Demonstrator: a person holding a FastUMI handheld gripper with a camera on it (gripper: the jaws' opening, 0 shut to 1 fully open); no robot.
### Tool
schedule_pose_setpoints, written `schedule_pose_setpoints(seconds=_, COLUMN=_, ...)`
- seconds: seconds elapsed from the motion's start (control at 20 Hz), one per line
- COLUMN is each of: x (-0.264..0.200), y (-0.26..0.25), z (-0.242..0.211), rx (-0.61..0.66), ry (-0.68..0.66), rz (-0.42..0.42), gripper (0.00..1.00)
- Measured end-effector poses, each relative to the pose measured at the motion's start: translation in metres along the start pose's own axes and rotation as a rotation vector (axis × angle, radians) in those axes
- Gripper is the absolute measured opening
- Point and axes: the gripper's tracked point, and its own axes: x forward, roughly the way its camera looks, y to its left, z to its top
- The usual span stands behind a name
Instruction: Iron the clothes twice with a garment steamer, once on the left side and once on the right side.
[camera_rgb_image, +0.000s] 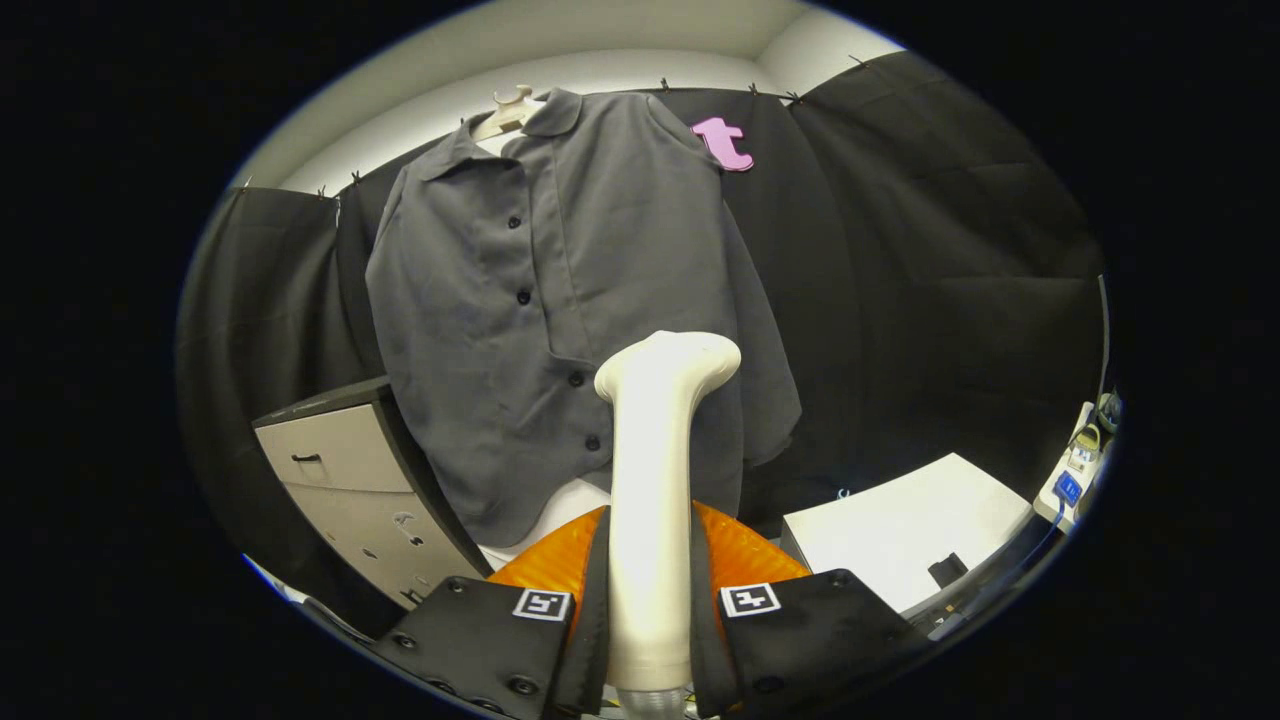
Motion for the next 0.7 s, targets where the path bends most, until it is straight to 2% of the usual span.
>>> schedule_pose_setpoints(seconds=0.3, x=-0.046, y=0.031, z=0.034, rx=-0.025, ry=-0.076, rz=0.006, gripper=0.4)
schedule_pose_setpoints(seconds=0.7, x=-0.117, y=0.107, z=0.093, rx=-0.062, ry=-0.239, rz=0.052, gripper=0.4)
